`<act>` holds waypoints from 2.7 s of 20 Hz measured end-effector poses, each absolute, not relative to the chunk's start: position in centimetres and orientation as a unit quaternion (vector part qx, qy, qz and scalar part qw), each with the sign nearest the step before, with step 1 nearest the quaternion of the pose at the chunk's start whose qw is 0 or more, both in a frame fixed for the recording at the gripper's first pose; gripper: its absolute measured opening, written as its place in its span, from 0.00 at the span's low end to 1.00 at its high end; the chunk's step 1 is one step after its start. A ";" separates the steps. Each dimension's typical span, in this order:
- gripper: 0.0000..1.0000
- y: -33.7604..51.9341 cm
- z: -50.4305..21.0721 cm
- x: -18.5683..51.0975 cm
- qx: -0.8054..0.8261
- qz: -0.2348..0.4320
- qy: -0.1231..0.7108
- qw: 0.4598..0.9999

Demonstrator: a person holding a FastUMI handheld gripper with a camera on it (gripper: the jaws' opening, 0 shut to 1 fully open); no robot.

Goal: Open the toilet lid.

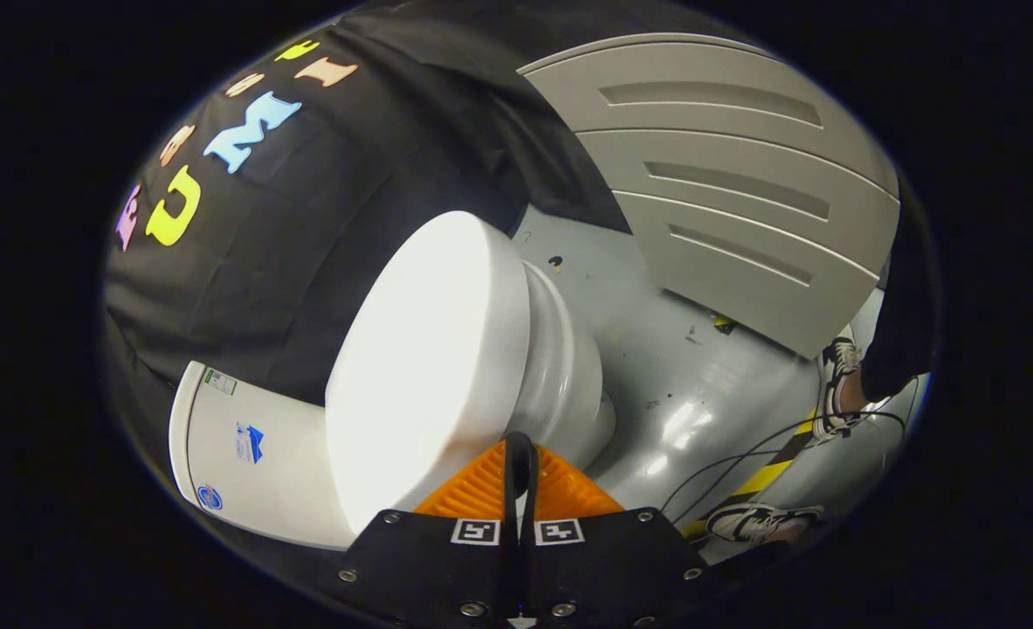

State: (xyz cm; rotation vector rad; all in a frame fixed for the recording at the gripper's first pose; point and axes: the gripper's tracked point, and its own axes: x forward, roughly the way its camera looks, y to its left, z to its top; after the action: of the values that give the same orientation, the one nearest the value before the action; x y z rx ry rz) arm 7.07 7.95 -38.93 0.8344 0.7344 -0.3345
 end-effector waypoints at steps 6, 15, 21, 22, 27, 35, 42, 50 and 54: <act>0.00 8.8 -34.7 7.3 0.296 -0.175 0.344 0.874; 0.00 11.1 -29.5 7.3 0.228 -0.180 0.320 0.902; 0.00 12.5 -27.0 7.3 0.183 -0.179 0.311 0.915; 0.00 12.7 -26.7 7.3 0.170 -0.178 0.310 0.918; 0.00 13.8 -25.1 7.4 0.142 -0.187 0.296 0.926; 0.00 15.5 -23.1 7.4 0.109 -0.198 0.275 0.934; 0.00 17.3 -21.2 7.4 0.059 -0.204 0.259 0.942; 0.00 19.4 -19.4 7.3 0.012 -0.217 0.235 0.947; 0.00 20.9 -18.2 7.6 -0.015 -0.217 0.224 0.950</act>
State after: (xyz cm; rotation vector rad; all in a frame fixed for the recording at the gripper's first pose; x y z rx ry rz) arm 7.55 20.94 -18.19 -0.0304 0.4547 -0.4416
